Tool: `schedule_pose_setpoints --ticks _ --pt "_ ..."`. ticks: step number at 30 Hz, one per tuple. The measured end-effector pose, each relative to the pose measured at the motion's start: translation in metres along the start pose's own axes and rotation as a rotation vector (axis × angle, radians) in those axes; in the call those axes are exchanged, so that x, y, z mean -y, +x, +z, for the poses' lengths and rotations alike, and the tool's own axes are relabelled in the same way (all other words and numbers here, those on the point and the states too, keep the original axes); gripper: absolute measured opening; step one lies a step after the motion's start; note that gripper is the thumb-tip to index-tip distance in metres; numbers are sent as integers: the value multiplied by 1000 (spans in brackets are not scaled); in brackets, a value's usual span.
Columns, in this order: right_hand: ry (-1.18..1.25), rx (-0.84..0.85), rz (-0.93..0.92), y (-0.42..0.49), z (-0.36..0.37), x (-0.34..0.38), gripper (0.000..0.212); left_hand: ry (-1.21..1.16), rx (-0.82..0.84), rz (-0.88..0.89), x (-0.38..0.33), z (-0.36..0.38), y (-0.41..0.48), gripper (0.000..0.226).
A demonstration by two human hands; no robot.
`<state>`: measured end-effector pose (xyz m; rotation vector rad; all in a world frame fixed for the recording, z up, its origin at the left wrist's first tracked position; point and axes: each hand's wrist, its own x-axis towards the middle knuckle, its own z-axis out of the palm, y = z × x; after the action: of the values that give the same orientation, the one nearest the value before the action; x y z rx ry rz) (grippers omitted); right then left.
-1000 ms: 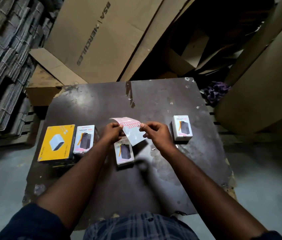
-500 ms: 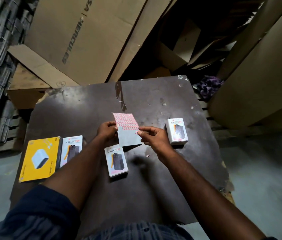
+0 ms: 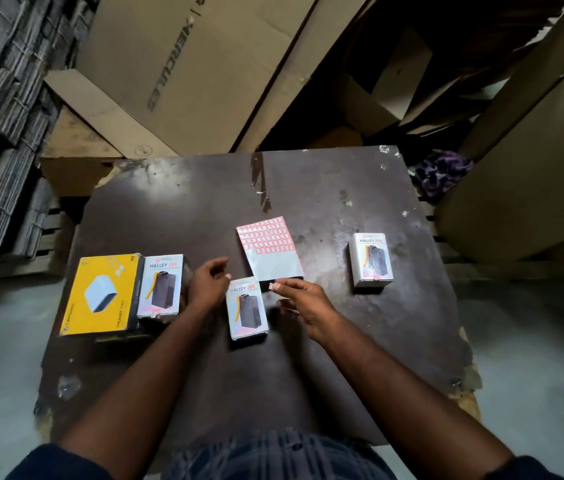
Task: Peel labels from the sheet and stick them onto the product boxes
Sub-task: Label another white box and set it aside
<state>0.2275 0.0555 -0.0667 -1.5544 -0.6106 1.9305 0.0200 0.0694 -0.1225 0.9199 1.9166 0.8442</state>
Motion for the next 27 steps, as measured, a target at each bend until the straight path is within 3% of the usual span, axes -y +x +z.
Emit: schedule_pose_setpoints --ticks 5,9,19,22,27 --pt "-34 14 29 -1 12 -24 7 -65 38 -35 17 0 -35 71" --pt "-40 21 12 -6 16 -32 10 -146 41 -134 28 2 -60 73" --pt "10 110 -10 -31 22 -18 9 -417 26 -246 15 -1 -105 39" --pt "24 144 -41 -37 27 -6 10 -439 116 -295 -3 -8 -116 22" --pt "34 176 -98 -47 38 13 14 -615 241 -367 -28 -25 -120 15"
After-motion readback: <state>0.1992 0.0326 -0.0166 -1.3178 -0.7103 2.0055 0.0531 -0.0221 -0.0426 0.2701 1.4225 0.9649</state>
